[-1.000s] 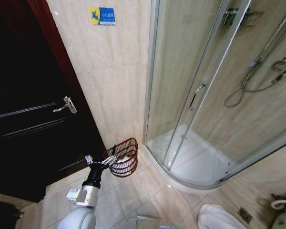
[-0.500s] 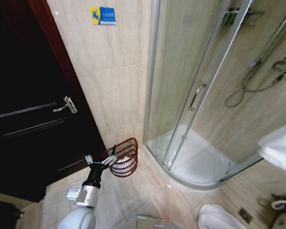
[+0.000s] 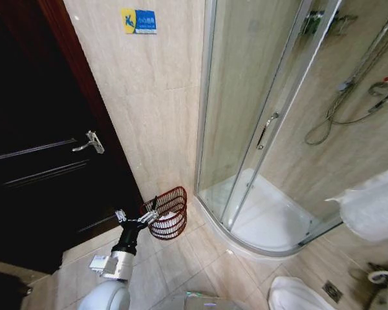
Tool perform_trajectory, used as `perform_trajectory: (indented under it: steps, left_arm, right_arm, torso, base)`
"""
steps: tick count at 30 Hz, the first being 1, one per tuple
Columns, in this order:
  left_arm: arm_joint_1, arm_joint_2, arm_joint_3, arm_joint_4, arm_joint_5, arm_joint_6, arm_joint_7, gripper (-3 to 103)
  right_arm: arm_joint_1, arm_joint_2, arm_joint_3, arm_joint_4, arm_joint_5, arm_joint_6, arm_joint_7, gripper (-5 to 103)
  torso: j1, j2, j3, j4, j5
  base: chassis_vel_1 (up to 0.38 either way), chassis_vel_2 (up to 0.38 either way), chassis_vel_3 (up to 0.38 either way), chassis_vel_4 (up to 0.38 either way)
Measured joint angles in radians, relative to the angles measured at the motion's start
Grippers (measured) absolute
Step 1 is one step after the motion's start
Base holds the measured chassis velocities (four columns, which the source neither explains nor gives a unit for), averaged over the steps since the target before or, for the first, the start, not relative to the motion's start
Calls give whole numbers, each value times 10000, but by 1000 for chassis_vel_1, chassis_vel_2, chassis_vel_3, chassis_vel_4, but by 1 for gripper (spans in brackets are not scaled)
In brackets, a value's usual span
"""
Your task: Discard the used towel into the hamper.
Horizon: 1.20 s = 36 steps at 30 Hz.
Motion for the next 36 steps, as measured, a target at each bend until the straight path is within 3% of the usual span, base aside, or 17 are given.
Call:
perform_trajectory:
  steps: [8, 16, 25, 34, 36]
  left_arm:
    - [0, -4, 0, 0, -1, 0, 0, 100]
    - [0, -4, 0, 0, 0, 0, 0, 100]
    - [0, -4, 0, 0, 0, 0, 0, 100]
    - [1, -3, 0, 0, 0, 0, 0, 100]
    - [0, -2, 0, 0, 0, 0, 0, 100]
  right_arm:
    - [-363, 1023, -275, 173, -300, 302, -199, 14]
    - [-737, 1749, -758, -26, -802, 1691, -568, 14]
    - [-1379, 2847, -1196, 403, -1067, 2126, -852, 14]
    - [-1702, 3143, -1248, 360, -1076, 2329, -910, 14]
    - [-1699, 3143, -1227, 412, -1062, 2336, -900, 14]
  torso:
    - [0, 0, 0, -2, 8]
    - [0, 0, 0, 0, 6]
    - [0, -1, 0, 0, 11]
    - [0, -2, 1, -1, 14]
    - [-1, -2, -1, -1, -4]
  base:
    - [0, 0, 0, 0]
    - [0, 0, 0, 0]
    - [0, 0, 0, 0]
    - [0, 0, 0, 0]
    - [0, 0, 0, 0]
